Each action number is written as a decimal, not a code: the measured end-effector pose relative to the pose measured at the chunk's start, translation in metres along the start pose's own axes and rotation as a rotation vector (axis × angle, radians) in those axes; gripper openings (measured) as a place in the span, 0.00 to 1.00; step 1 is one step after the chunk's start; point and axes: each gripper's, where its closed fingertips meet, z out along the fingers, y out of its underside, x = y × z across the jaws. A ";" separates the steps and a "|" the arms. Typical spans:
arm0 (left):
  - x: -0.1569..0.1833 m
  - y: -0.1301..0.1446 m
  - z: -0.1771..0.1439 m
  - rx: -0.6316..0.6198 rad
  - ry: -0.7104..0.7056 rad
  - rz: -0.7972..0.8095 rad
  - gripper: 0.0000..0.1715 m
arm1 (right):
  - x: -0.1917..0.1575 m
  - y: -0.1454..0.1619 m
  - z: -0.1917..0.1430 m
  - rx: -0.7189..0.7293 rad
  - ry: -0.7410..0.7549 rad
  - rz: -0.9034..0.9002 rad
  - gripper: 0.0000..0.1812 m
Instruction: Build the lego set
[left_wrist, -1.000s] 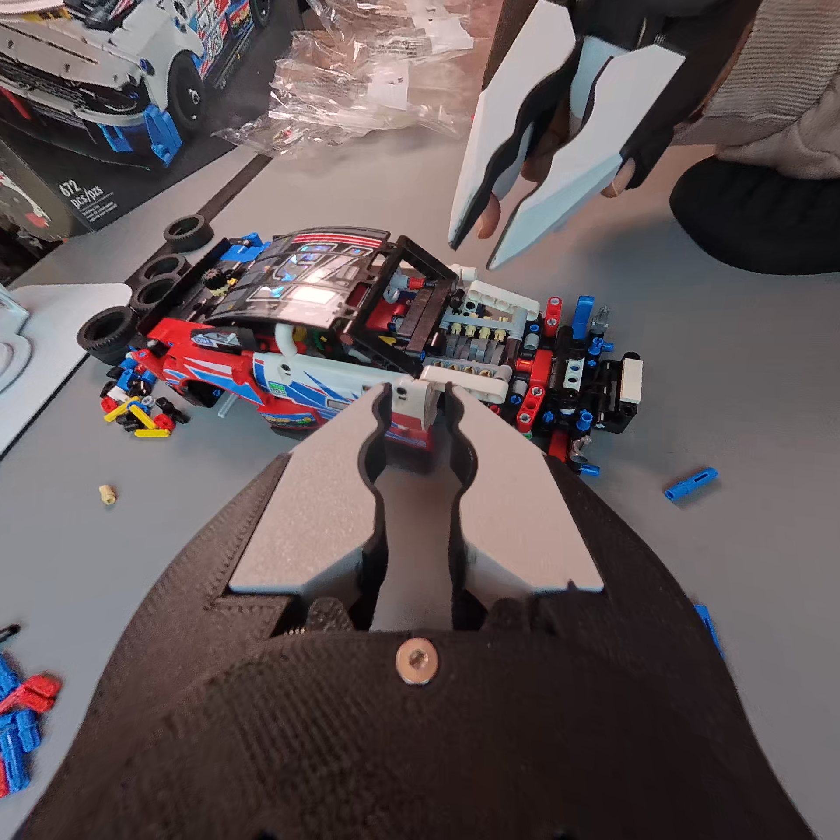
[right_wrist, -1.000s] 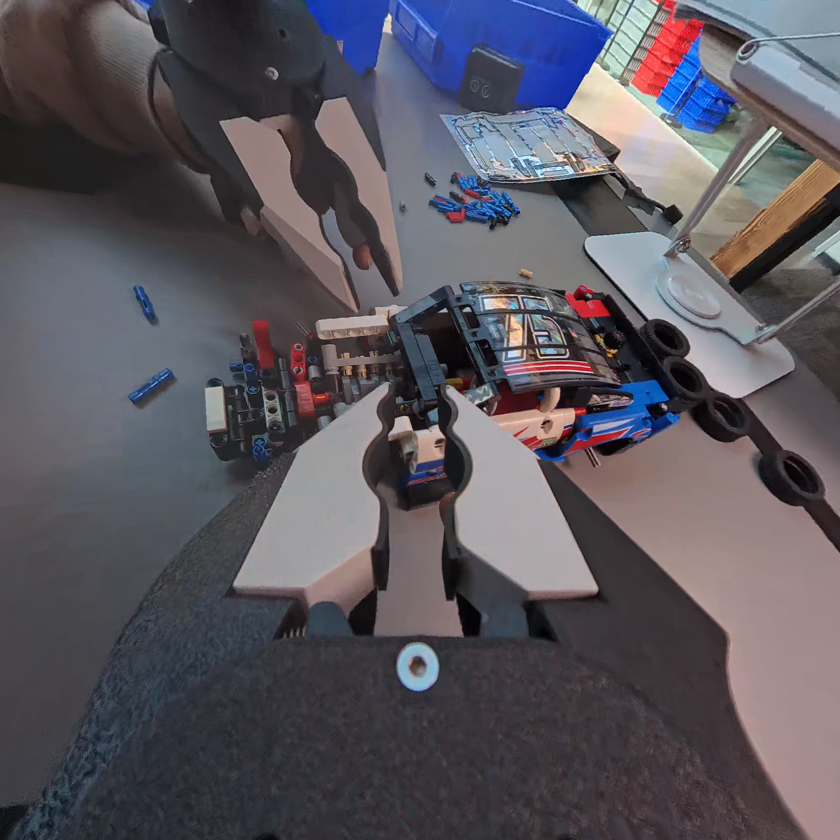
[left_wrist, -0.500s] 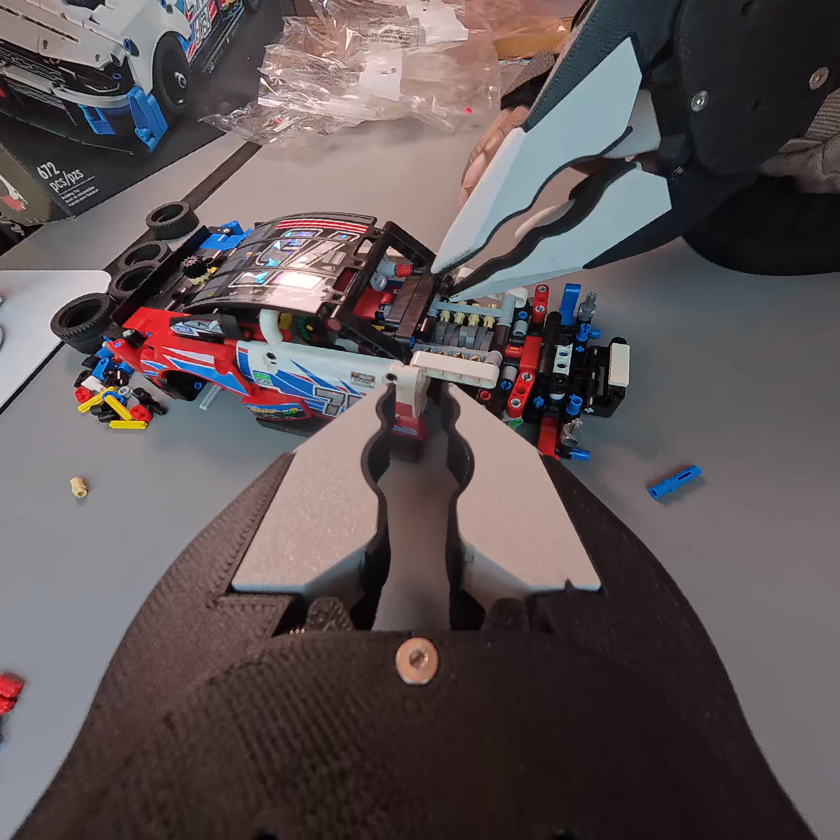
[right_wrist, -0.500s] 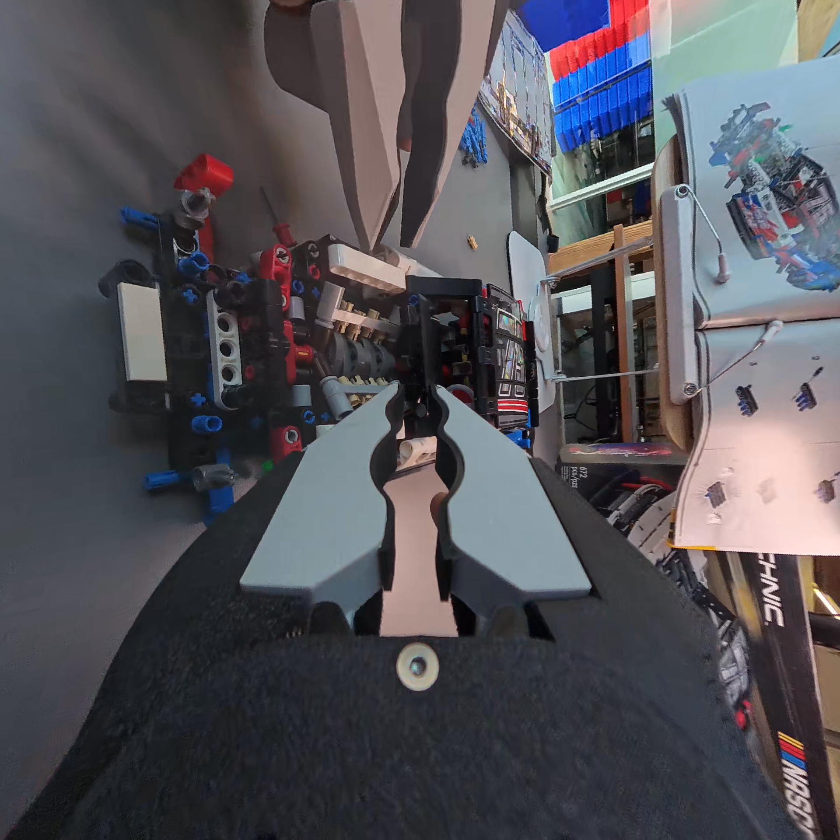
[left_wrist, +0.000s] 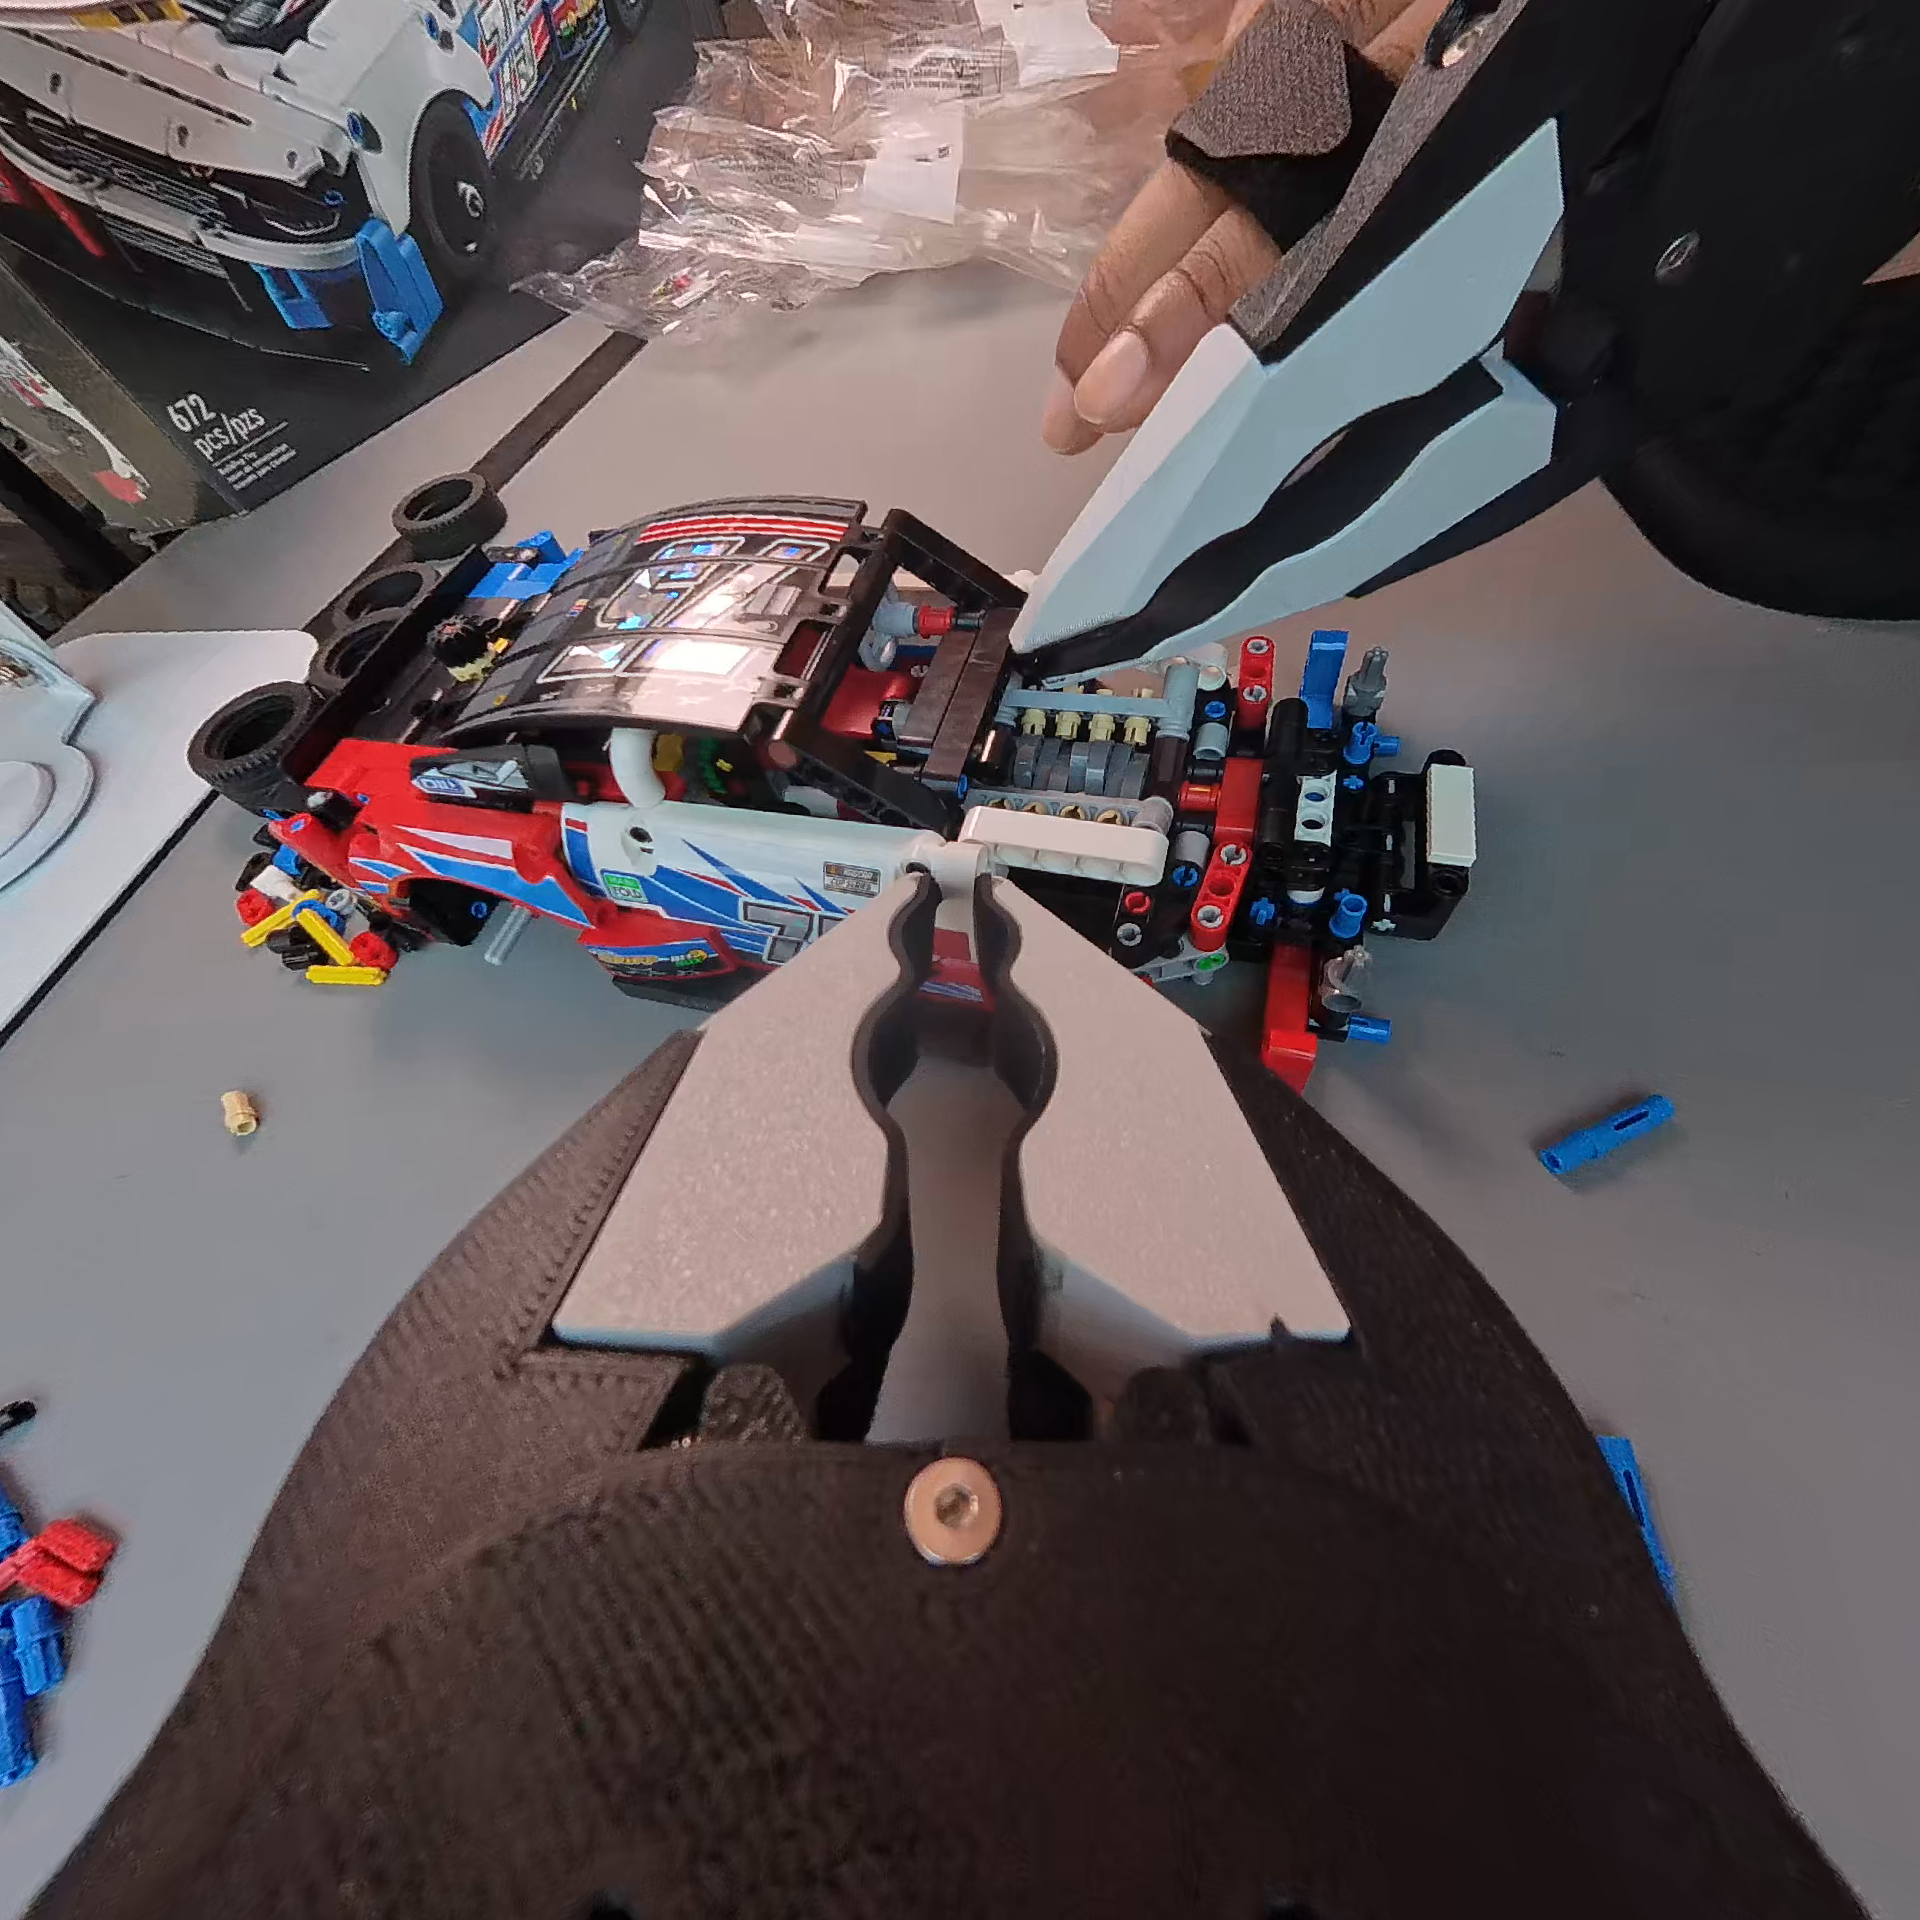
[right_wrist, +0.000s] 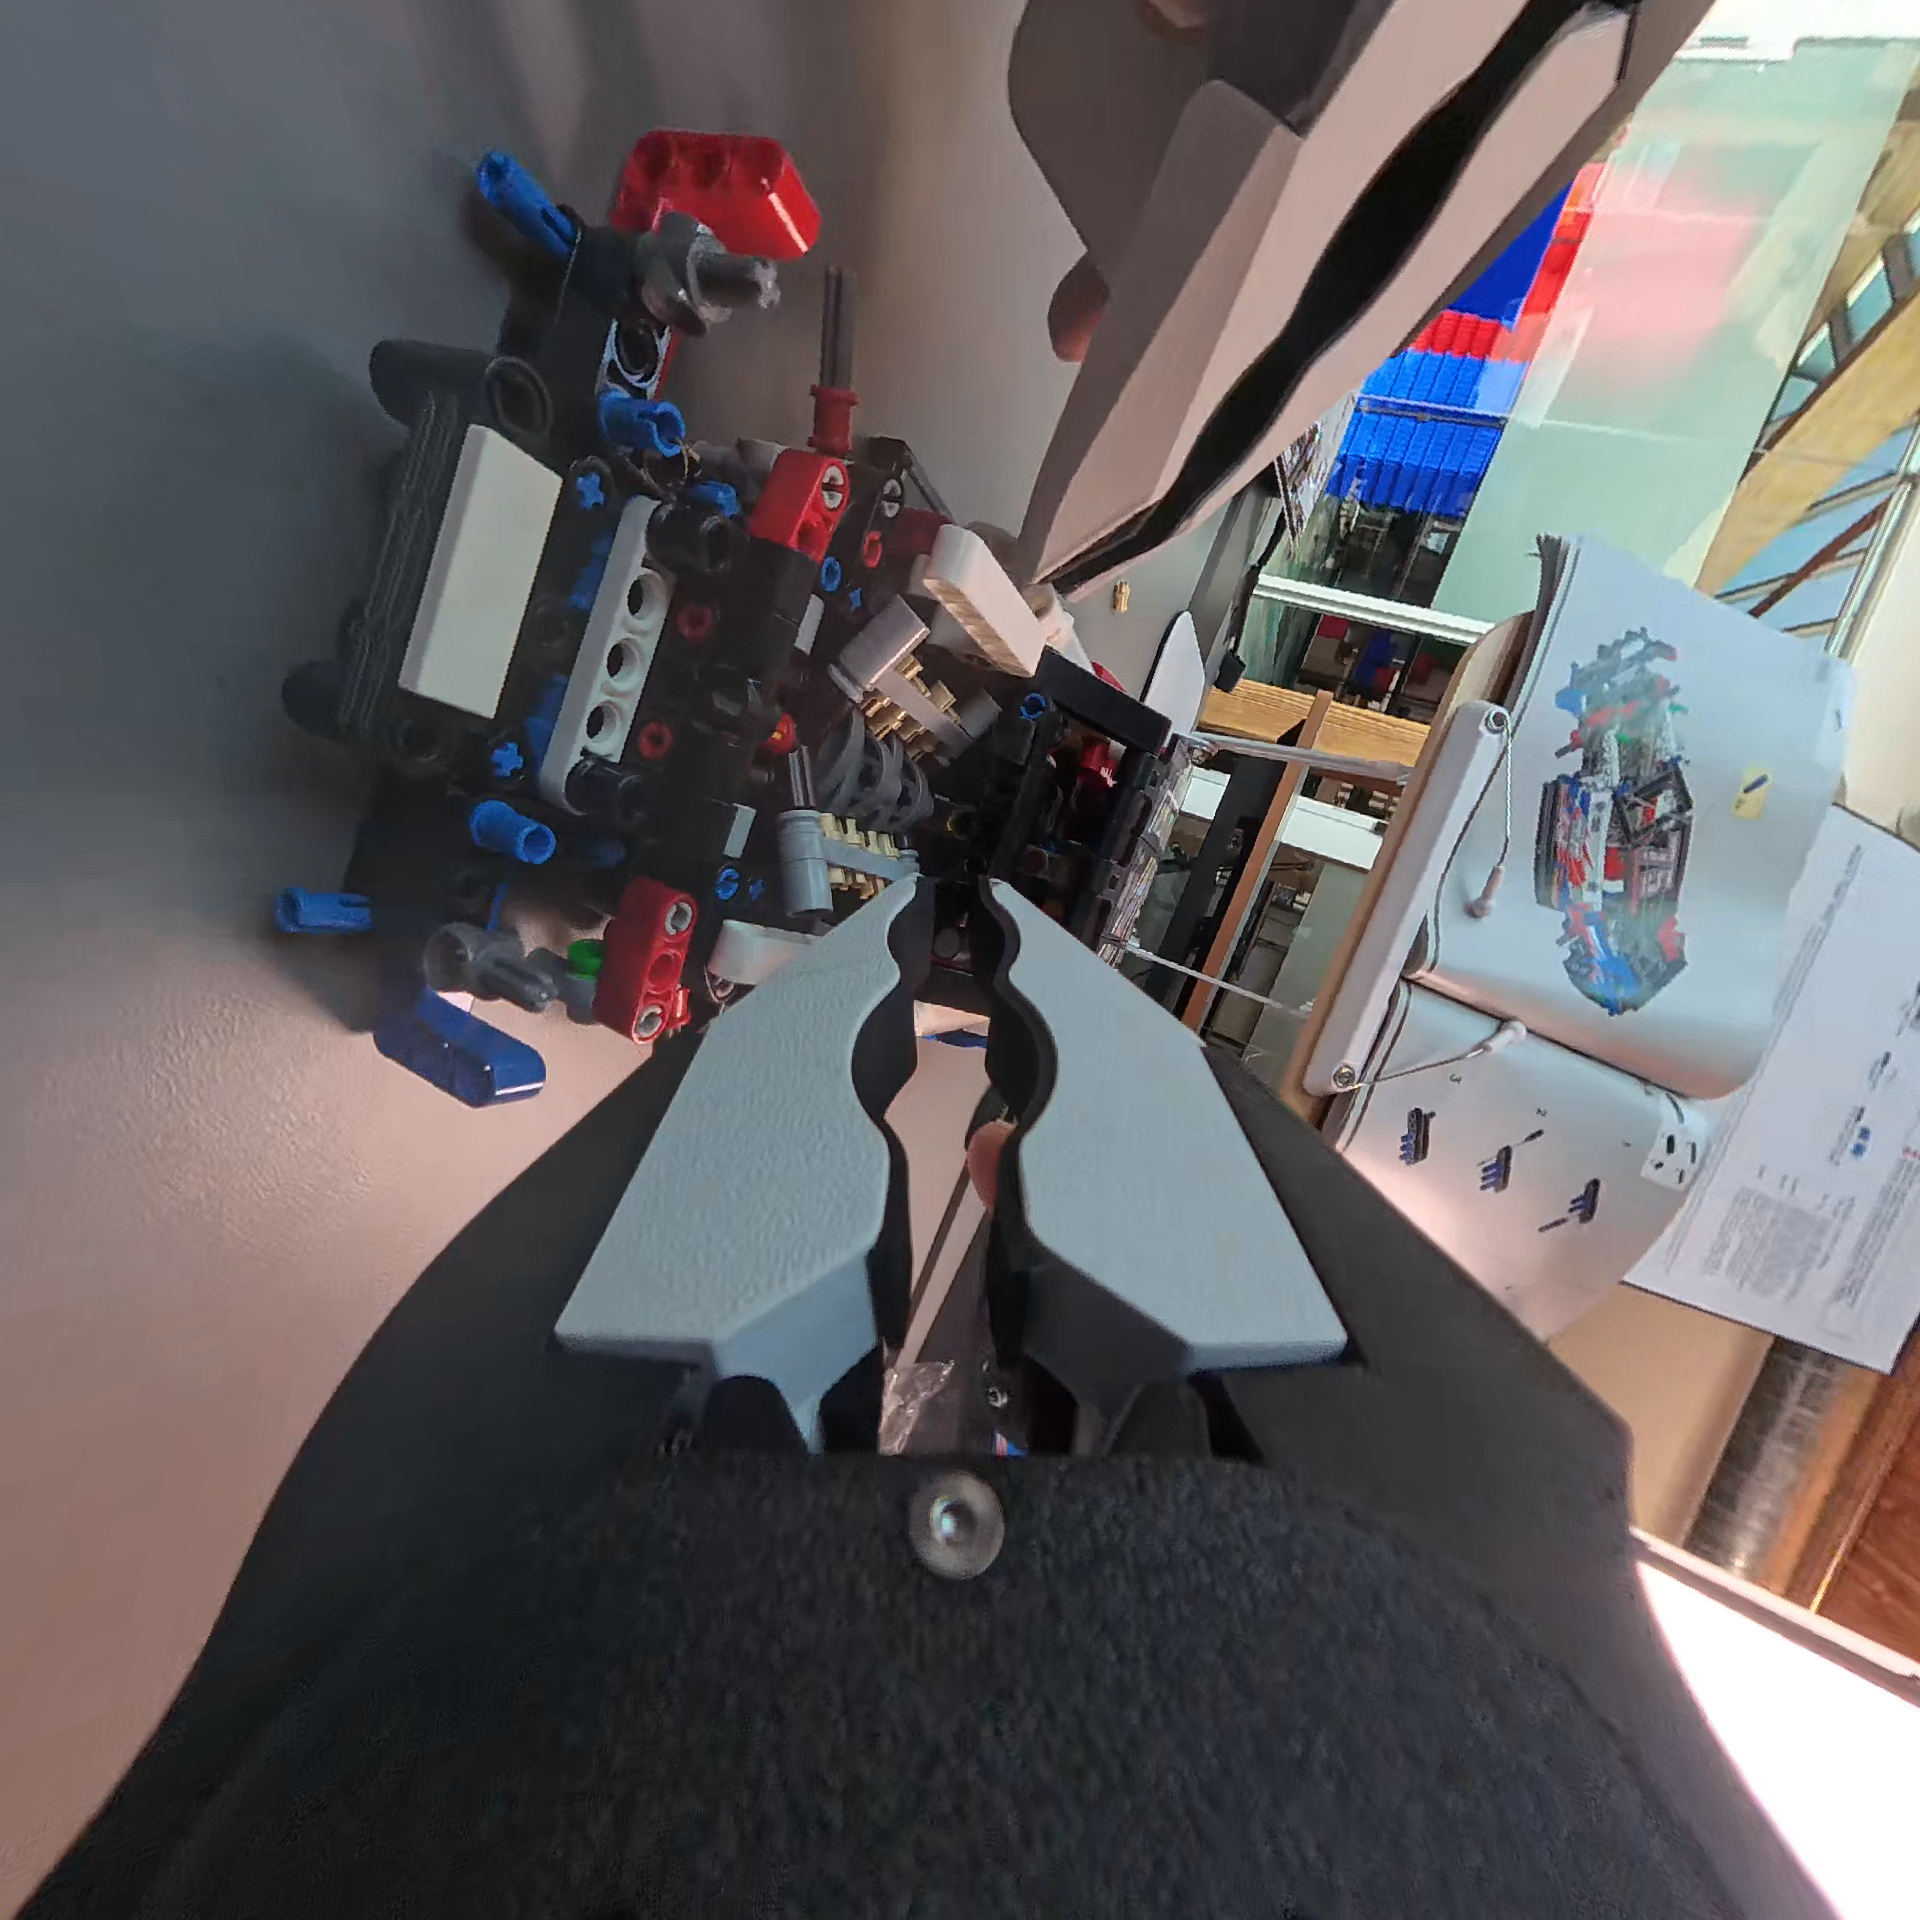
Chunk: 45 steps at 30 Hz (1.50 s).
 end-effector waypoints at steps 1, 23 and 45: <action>0.000 0.000 0.000 0.000 -0.002 0.004 0.03 | 0.000 0.000 0.000 -0.001 -0.011 -0.032 0.02; 0.001 0.003 0.000 -0.007 0.010 -0.008 0.06 | 0.002 0.005 0.000 0.027 0.004 0.442 0.05; 0.003 0.003 0.000 -0.006 0.010 -0.010 0.07 | 0.004 0.007 0.000 -0.036 0.124 0.543 0.03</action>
